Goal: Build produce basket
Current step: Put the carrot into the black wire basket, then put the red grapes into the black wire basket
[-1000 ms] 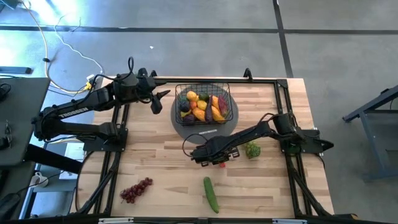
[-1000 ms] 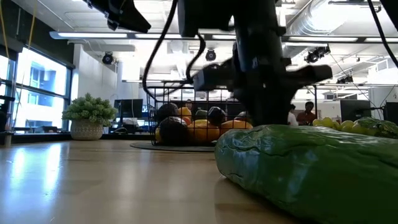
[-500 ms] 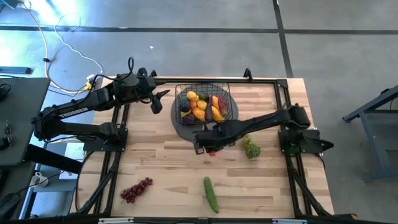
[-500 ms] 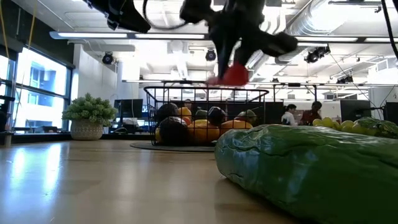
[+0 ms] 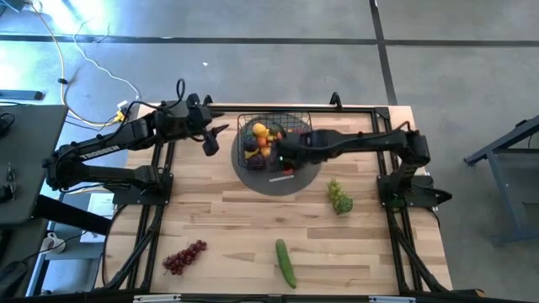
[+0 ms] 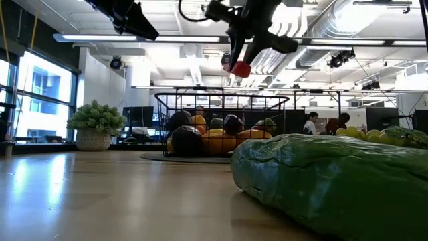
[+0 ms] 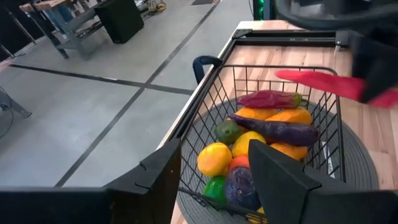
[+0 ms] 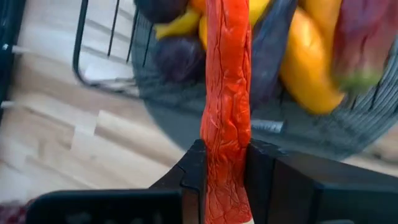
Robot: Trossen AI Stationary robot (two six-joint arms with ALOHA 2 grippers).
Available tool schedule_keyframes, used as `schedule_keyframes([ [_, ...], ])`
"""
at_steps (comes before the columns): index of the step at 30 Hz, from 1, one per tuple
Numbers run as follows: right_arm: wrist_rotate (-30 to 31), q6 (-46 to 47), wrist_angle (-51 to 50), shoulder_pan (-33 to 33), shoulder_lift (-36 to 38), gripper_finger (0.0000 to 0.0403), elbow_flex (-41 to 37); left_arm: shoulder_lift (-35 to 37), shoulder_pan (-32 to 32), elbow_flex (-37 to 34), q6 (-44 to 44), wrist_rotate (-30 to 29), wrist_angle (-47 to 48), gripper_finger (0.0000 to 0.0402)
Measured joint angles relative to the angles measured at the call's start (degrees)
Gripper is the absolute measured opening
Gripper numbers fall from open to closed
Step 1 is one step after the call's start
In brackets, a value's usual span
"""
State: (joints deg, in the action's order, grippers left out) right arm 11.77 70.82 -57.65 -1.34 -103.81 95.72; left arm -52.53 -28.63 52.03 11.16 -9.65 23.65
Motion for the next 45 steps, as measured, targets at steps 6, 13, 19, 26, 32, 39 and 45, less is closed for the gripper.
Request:
schedule_keyframes([
  [6,0.3,-7.5,0.2,-5.8,0.0,0.0048,0.0,0.0,0.0,0.0,0.0,0.0,2.2,0.0175],
  [13,-3.0,-16.1,0.2,-12.5,-0.9,0.0048,0.0,0.0,0.0,0.0,0.0,-0.1,2.4,0.0175],
  [19,-8.8,-19.7,-0.7,-16.1,-3.5,0.0048,0.0,0.0,0.0,0.0,-0.5,-2.2,2.4,0.0175],
  [26,-13.0,-22.4,-1.4,-17.6,-6.5,0.0048,0.0,0.0,-0.1,0.0,-0.6,-5.2,2.3,0.0174],
  [32,-13.0,-24.8,-1.1,-18.3,-7.1,0.0080,0.0,0.0,-0.1,0.0,-0.7,-5.3,2.3,0.0174],
  [39,-12.6,-25.9,-1.2,-18.9,-7.1,0.0164,0.0,0.0,-0.1,0.0,-3.5,-4.6,2.3,0.0174],
  [45,-11.3,-25.8,-2.0,-18.9,-6.2,0.0188,1.2,0.0,-0.1,0.0,-6.9,-4.4,3.9,0.0175],
])
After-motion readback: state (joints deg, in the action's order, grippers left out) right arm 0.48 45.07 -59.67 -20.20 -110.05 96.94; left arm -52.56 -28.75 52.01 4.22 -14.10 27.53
